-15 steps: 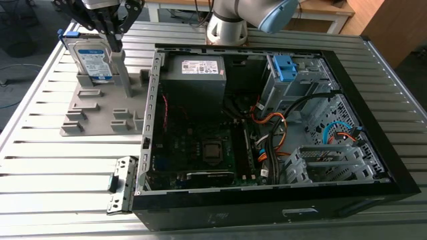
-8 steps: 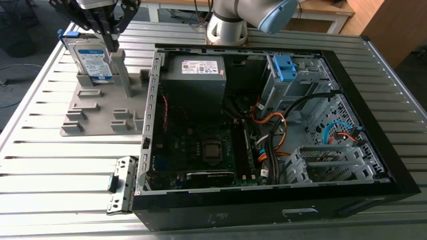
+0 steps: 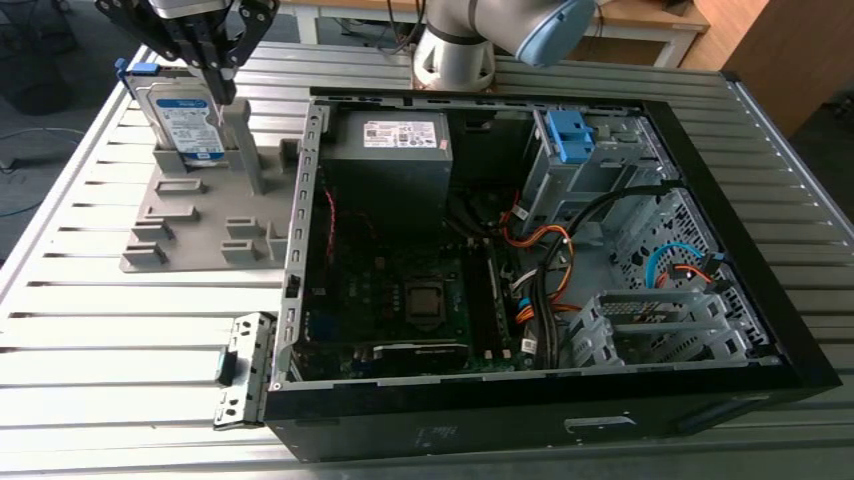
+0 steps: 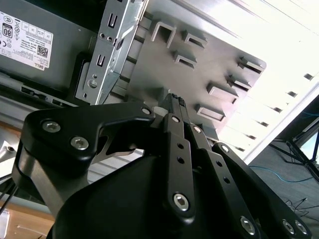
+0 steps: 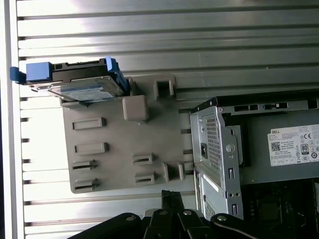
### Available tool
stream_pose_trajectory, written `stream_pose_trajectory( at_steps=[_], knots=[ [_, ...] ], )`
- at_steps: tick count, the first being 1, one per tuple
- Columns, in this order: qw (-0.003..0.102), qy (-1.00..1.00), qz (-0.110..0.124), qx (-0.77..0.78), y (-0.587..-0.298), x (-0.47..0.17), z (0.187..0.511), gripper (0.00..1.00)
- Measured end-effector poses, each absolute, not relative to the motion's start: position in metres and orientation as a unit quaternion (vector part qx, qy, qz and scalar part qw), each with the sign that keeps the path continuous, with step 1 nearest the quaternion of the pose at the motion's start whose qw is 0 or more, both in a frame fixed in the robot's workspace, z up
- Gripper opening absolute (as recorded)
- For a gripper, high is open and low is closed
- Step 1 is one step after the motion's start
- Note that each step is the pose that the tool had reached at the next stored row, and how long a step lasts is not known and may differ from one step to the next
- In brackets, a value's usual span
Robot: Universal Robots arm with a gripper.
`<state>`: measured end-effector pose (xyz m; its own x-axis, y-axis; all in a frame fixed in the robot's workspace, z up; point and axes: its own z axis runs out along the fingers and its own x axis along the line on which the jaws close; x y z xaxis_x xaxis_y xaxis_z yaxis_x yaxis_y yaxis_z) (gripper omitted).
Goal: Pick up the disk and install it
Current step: 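Reach for the disk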
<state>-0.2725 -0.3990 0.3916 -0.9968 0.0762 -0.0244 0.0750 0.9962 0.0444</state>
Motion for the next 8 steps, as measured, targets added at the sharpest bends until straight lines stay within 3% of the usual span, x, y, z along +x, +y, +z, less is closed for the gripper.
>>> stream_pose_trajectory(
  at_steps=[8],
  knots=[
    [0.013,0.999,0.022,0.038,-0.3989,-0.2744,0.3914,0.11]
  ],
)
